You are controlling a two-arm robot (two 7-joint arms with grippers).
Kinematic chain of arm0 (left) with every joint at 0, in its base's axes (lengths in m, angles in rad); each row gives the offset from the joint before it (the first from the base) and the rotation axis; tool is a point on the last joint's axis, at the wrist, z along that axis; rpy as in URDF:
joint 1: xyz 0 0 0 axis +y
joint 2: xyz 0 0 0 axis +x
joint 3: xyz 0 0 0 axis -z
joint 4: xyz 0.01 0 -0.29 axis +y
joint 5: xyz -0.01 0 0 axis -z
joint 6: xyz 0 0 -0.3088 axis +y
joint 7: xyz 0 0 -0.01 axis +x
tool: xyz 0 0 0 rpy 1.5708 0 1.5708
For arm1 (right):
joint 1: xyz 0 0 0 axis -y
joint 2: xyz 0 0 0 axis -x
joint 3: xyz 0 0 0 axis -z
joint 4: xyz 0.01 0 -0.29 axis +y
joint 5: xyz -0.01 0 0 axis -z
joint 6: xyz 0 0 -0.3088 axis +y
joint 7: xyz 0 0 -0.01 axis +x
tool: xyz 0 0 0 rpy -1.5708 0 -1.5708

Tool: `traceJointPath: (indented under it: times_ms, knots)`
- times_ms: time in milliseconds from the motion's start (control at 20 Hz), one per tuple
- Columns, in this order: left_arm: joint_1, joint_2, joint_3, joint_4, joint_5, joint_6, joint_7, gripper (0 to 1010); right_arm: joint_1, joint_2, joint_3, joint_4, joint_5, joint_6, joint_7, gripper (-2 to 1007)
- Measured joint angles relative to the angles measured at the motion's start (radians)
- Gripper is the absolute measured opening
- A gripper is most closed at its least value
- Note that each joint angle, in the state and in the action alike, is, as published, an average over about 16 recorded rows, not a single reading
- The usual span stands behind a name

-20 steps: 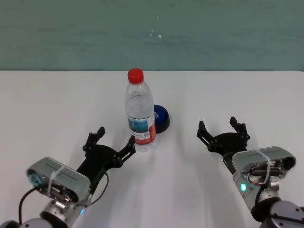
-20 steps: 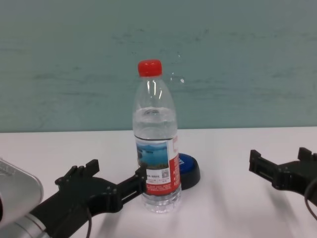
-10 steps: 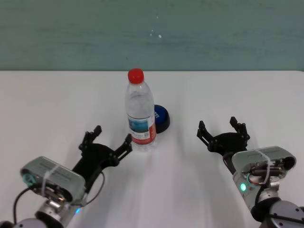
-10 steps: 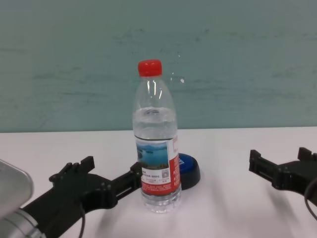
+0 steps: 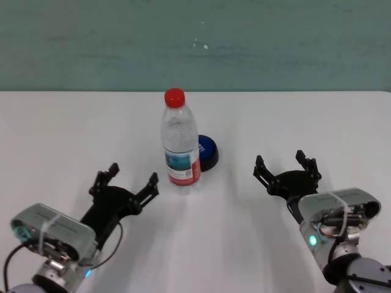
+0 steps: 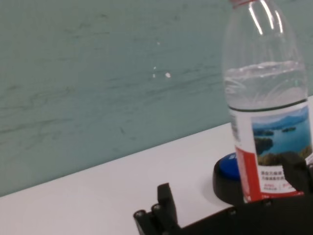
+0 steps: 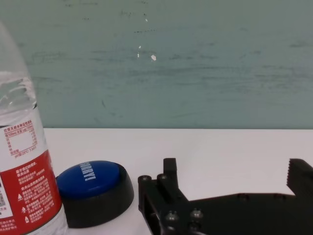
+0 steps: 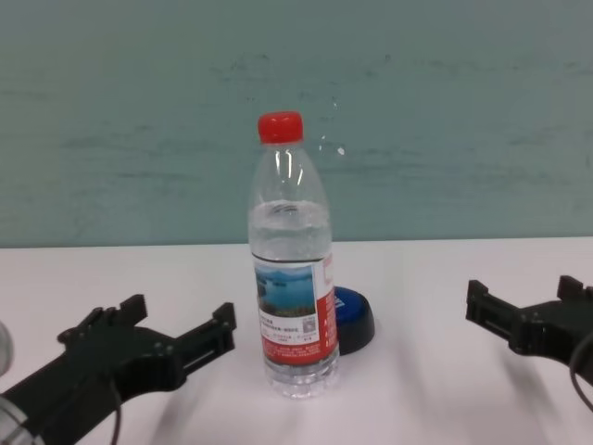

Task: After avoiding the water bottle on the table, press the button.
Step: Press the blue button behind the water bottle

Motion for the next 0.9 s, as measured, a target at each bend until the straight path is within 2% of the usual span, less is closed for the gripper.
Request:
traceJointPath:
  times_ms: [500, 900]
  knots:
    - [0.006, 0.011, -0.032, -0.007, -0.022, 0.001, -0.001, 1010, 0.0, 0.0, 0.0, 0.0, 0.0, 0.0, 0.0, 1004]
    - [-0.009, 0.011, -0.046, 0.01, -0.021, -0.005, 0.005, 1010, 0.0, 0.0, 0.0, 0.0, 0.0, 0.0, 0.0, 1004]
